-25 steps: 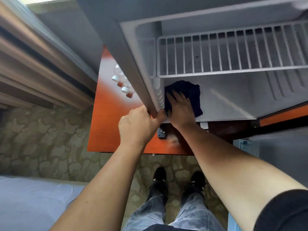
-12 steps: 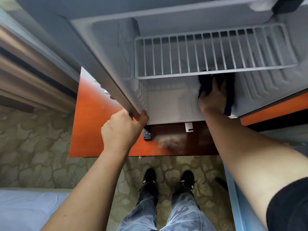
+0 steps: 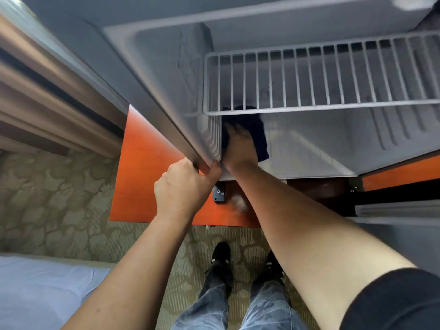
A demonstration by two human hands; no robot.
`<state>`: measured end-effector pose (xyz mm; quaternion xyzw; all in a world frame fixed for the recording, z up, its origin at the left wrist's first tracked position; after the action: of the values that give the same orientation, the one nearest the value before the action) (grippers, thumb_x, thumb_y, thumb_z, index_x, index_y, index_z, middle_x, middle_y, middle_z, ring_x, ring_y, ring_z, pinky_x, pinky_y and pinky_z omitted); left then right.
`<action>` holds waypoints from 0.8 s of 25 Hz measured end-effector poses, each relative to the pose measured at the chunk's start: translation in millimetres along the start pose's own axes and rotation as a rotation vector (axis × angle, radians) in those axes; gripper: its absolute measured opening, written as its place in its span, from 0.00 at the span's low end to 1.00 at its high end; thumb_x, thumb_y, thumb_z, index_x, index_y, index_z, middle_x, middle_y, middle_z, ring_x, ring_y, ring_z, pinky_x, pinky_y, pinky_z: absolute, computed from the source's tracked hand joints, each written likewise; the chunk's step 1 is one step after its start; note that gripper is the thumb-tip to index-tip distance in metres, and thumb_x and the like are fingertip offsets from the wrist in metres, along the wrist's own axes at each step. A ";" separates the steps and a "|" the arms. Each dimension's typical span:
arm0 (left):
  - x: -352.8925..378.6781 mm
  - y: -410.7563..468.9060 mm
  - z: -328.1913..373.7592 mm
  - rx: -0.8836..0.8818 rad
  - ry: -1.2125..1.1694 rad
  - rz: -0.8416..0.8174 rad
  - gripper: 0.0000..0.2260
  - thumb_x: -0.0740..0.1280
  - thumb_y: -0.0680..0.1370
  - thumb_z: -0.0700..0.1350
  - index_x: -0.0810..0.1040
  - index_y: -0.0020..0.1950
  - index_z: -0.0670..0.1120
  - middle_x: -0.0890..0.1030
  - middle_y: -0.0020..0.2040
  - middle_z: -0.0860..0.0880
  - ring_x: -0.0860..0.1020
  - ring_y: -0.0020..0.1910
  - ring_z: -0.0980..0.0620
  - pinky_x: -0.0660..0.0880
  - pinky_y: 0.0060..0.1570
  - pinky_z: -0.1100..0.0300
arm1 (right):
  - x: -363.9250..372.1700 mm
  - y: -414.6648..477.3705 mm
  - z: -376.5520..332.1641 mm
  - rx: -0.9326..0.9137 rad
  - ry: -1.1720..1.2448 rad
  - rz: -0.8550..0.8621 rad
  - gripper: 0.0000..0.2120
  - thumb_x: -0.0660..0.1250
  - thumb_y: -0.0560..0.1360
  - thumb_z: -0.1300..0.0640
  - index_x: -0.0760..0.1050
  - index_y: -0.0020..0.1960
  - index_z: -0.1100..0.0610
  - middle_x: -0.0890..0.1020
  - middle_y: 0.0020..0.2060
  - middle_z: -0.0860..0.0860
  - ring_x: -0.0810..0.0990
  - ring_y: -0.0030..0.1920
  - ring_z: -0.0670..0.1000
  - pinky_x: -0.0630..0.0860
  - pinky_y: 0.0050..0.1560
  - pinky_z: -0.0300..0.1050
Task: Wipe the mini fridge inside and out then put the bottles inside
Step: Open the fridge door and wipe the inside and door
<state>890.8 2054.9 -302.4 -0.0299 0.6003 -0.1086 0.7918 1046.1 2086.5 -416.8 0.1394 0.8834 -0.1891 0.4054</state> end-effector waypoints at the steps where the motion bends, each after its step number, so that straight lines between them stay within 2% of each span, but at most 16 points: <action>1: 0.0 -0.3 -0.2 -0.001 0.000 -0.005 0.25 0.61 0.74 0.69 0.72 0.33 0.48 0.75 0.33 0.49 0.77 0.38 0.37 0.69 0.38 0.54 | 1.6 -7.3 1.3 -0.010 -0.036 0.001 0.36 0.72 0.75 0.59 0.64 0.80 0.53 0.69 0.77 0.57 0.66 0.77 0.60 0.64 0.78 0.52; 3: 0.1 -1.1 -0.6 0.003 -0.008 -0.015 0.25 0.61 0.74 0.70 0.73 0.34 0.48 0.75 0.33 0.48 0.77 0.37 0.37 0.70 0.38 0.54 | -5.5 -31.7 9.7 -0.055 -0.105 0.029 0.34 0.72 0.75 0.59 0.67 0.79 0.52 0.74 0.73 0.54 0.71 0.74 0.59 0.69 0.74 0.53; 5: -1.0 -1.3 0.2 0.004 -0.012 -0.024 0.26 0.61 0.74 0.70 0.76 0.36 0.48 0.75 0.33 0.49 0.76 0.37 0.38 0.69 0.38 0.54 | -12.2 -62.7 20.0 -0.034 -0.141 0.053 0.32 0.71 0.75 0.63 0.68 0.77 0.52 0.75 0.71 0.52 0.72 0.72 0.57 0.72 0.71 0.54; 9: -4.9 -2.2 -0.5 -0.005 -0.028 -0.059 0.24 0.61 0.73 0.70 0.72 0.34 0.50 0.75 0.33 0.50 0.76 0.38 0.38 0.70 0.39 0.54 | -16.3 -107.1 19.5 -0.006 -0.175 0.014 0.35 0.70 0.76 0.64 0.63 0.80 0.52 0.72 0.75 0.51 0.68 0.75 0.56 0.69 0.73 0.54; 11: -5.1 -1.1 -0.2 0.005 -0.038 -0.063 0.23 0.61 0.73 0.69 0.71 0.33 0.51 0.76 0.34 0.49 0.78 0.39 0.37 0.72 0.40 0.53 | -22.0 -90.6 20.7 -0.011 -0.218 -0.019 0.36 0.70 0.76 0.64 0.62 0.80 0.53 0.72 0.74 0.52 0.69 0.74 0.58 0.70 0.72 0.55; 14: -1.2 -0.3 -4.3 -0.003 -0.040 -0.052 0.21 0.61 0.74 0.69 0.71 0.35 0.52 0.77 0.36 0.49 0.78 0.41 0.37 0.74 0.42 0.52 | -30.4 -24.8 21.7 0.037 -0.222 -0.077 0.25 0.66 0.77 0.62 0.69 0.73 0.53 0.78 0.66 0.55 0.74 0.68 0.62 0.77 0.62 0.56; 16: 0.2 -0.6 -3.5 -0.001 -0.042 -0.044 0.21 0.61 0.74 0.69 0.74 0.39 0.51 0.77 0.37 0.49 0.78 0.41 0.38 0.75 0.43 0.52 | -41.2 21.3 19.4 0.067 -0.232 -0.170 0.25 0.65 0.79 0.61 0.68 0.76 0.54 0.76 0.69 0.59 0.72 0.72 0.64 0.75 0.68 0.57; 18: -0.3 -0.9 -3.6 -0.007 -0.050 -0.052 0.20 0.61 0.74 0.67 0.75 0.42 0.51 0.77 0.37 0.50 0.78 0.42 0.38 0.74 0.43 0.52 | -50.9 46.8 18.7 0.123 -0.269 -0.261 0.26 0.64 0.82 0.61 0.65 0.78 0.58 0.72 0.73 0.60 0.70 0.74 0.62 0.71 0.73 0.53; 20: -1.5 -1.9 -2.6 -0.004 -0.044 -0.073 0.18 0.62 0.74 0.66 0.74 0.41 0.52 0.74 0.36 0.52 0.77 0.42 0.39 0.73 0.43 0.52 | -56.0 42.8 19.9 0.111 -0.295 -0.260 0.27 0.65 0.81 0.63 0.65 0.79 0.57 0.73 0.73 0.59 0.71 0.74 0.61 0.72 0.72 0.51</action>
<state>887.6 2053.5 -301.4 -0.0557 0.5813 -0.1358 0.8004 1111.8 2110.4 -395.1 0.0170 0.8133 -0.3065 0.4944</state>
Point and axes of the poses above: each hand's wrist, its own y-axis towards the middle knuckle, its own x-axis out of the palm, z = x × y, the point moved 5 cm from there along y, towards the middle knuckle
